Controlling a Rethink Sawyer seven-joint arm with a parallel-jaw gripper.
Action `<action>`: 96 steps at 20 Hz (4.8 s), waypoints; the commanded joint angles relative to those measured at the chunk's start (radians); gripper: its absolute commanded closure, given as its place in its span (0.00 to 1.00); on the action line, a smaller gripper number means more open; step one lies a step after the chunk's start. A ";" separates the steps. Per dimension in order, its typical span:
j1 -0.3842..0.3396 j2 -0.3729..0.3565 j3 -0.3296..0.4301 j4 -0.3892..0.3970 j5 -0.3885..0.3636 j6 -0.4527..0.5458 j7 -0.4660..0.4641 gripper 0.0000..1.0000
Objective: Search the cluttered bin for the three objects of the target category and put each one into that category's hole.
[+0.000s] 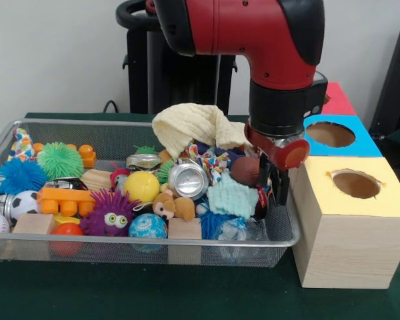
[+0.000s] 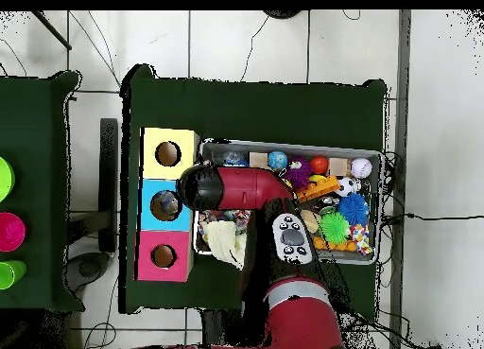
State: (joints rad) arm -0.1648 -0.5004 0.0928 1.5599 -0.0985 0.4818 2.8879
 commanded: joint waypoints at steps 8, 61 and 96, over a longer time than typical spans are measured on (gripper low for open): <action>-0.040 0.126 0.112 -0.071 -0.120 -0.026 -0.165 0.00; 0.244 0.242 -0.376 -0.140 0.291 -0.181 0.150 0.00; 0.255 0.245 -0.383 -0.062 0.489 -0.432 0.116 1.00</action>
State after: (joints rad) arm 0.1734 -0.2196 -0.4109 1.4483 0.3749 0.1305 2.8879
